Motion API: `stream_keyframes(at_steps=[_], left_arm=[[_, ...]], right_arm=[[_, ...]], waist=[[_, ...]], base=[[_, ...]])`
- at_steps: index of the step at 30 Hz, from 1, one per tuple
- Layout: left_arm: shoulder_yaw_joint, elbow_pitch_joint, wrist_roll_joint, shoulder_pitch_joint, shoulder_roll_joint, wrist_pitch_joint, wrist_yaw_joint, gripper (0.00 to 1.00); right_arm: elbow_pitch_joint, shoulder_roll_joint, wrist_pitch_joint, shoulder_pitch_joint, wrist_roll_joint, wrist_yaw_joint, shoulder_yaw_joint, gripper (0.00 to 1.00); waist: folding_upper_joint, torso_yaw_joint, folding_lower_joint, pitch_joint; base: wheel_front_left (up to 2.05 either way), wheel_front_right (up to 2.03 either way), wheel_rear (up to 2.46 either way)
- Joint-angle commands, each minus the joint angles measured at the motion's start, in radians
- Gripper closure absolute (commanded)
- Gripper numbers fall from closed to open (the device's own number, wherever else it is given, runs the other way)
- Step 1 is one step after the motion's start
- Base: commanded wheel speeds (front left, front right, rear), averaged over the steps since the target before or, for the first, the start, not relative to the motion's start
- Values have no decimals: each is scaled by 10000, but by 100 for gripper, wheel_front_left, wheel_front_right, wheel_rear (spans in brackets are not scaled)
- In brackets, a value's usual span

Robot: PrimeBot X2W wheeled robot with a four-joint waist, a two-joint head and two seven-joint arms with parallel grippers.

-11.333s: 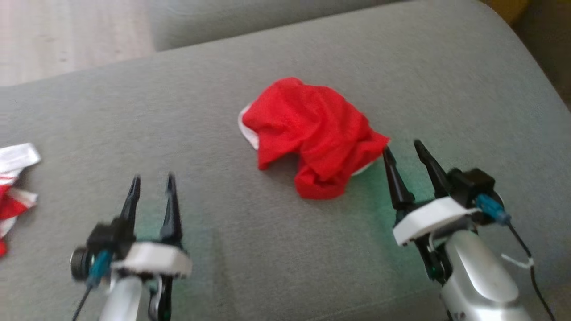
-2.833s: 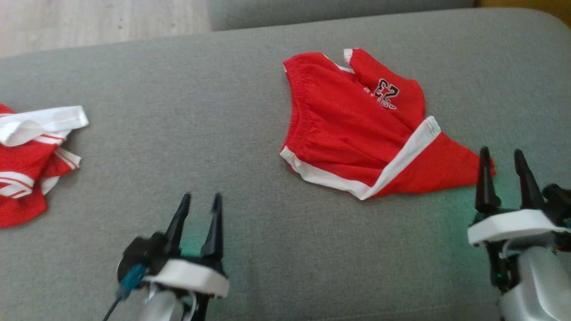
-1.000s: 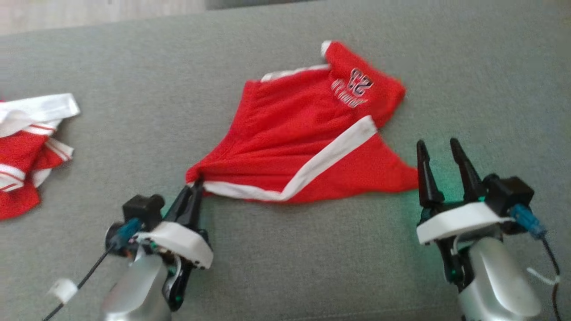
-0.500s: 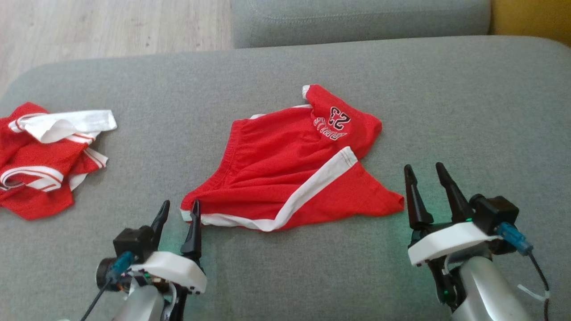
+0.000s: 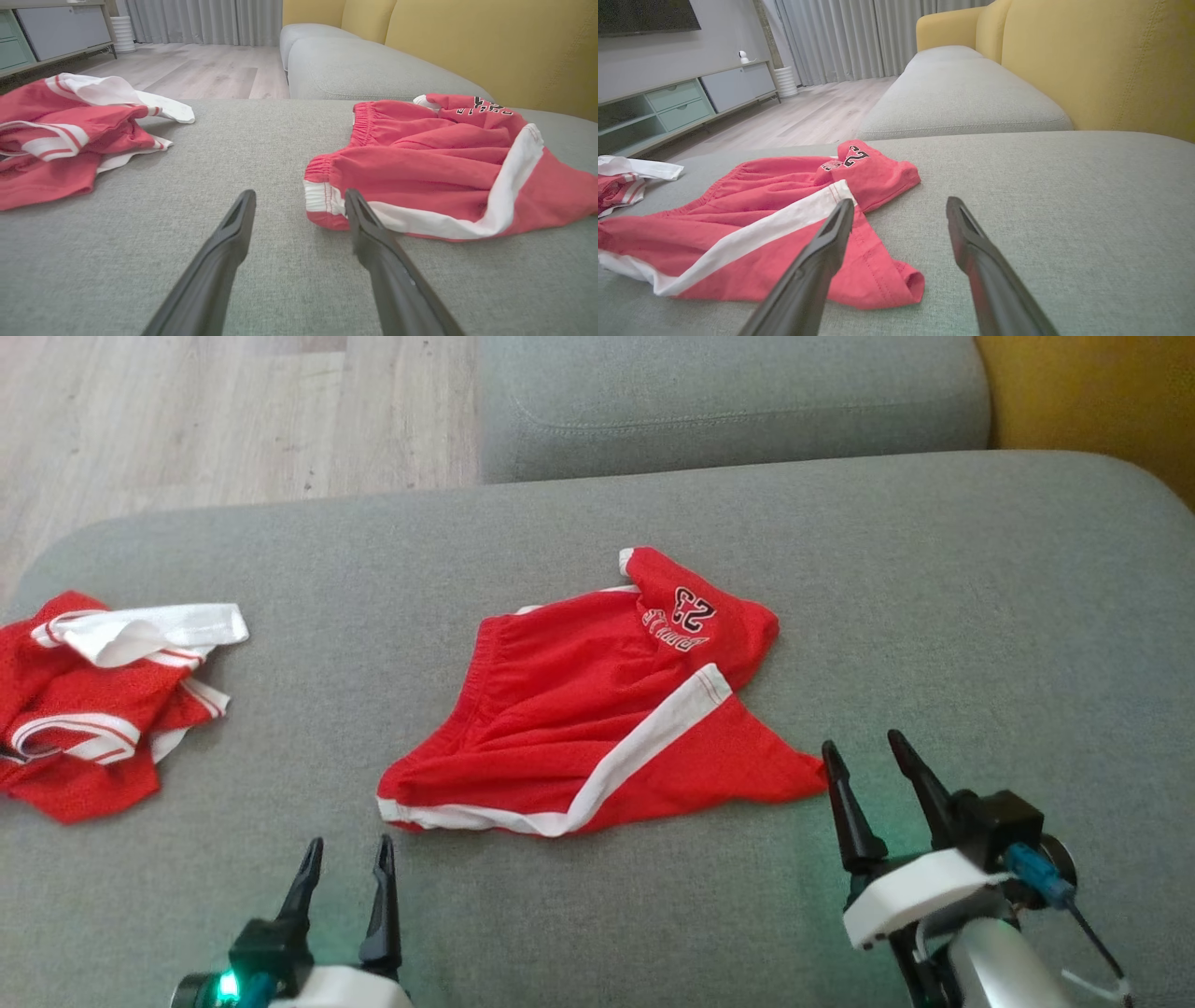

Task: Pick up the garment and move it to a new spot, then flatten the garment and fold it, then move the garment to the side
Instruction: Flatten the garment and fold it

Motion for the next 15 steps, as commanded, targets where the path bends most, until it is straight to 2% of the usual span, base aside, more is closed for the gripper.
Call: stream_keyframes(at_steps=[1, 10, 15], left_arm=[[420, -344, 69, -305, 14, -53, 42, 0], [633, -621, 378, -178, -155, -53, -194, 0], [461, -616, 265, -427, -177, -53, -342, 0]], right_arm=[[-274, 20, -66, -267, -30, -7, 260, 0], [25, 20, -67, -369, 222, -7, 337, 0], [967, 7, -67, -1275, 587, -7, 765, 0]], waist=[[0, 20, 1, -17], [0, 359, 1, 70], [0, 726, 1, 533]], base=[[0, 0, 0], [0, 0, 0], [0, 0, 0]])
